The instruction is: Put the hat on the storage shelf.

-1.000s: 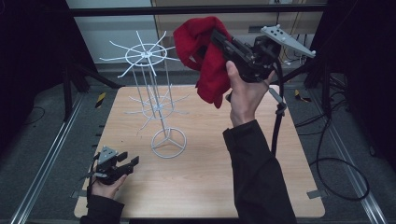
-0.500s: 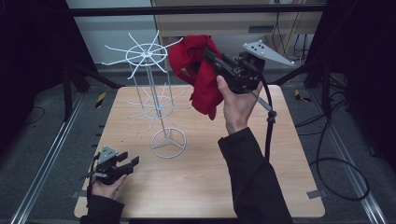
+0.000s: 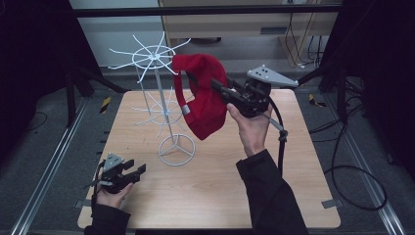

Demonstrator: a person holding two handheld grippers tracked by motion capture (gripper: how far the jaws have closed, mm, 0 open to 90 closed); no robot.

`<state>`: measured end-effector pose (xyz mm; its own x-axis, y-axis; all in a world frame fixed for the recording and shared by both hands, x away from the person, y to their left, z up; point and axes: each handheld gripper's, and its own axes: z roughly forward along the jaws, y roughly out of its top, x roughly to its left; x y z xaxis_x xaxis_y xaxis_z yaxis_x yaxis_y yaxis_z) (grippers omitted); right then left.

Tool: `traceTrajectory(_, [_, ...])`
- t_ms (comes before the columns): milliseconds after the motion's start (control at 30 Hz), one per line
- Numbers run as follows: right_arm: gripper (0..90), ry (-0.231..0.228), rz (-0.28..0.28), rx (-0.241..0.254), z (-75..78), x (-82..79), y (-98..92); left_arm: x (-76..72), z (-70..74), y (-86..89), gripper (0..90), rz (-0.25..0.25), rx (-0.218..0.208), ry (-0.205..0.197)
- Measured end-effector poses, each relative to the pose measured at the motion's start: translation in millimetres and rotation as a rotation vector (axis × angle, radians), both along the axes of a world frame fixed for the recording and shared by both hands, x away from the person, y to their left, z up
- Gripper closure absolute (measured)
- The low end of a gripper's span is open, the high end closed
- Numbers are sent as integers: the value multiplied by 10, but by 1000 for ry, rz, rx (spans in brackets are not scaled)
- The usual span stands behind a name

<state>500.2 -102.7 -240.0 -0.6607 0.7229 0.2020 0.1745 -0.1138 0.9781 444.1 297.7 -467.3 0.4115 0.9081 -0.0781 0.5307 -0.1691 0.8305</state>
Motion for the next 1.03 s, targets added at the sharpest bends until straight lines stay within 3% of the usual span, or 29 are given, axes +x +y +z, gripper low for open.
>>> traceTrajectory(233, [458, -65, 29, 15, -41, -116, -102, -1, -1, 0, 439, 3, 0, 1])
traceTrajectory(333, [378, -95, 6, 0, -77, -209, -207, -5, 2, 4, 437, 4, 1, -2])
traceTrajectory(533, [254, -103, -53, -33, -413, -377, -549, 4, -9, 10, 416, 8, 0, -8])
traceTrajectory(633, [209, -54, -75, -43, -709, -422, -742, 13, -25, 15, 395, 7, -10, -4])
traceTrajectory(733, [179, 15, -96, -84, -1056, -435, -921, 22, -39, 19, 375, 3, -4, -7])
traceTrajectory(767, [179, 15, -96, -84, -1056, -435, -921, 22, -39, 19, 368, 3, -4, -7])
traceTrajectory(800, [162, 59, -116, -100, -1274, -444, -1031, 35, -52, 25, 351, -9, -6, -12])
traceTrajectory(833, [157, 81, -126, -98, -1372, -450, -1079, 44, -60, 25, 329, -12, -10, -10])
traceTrajectory(1033, [122, 167, -183, -176, -1860, -523, -1372, 71, -97, 29, 269, -24, 19, -14])
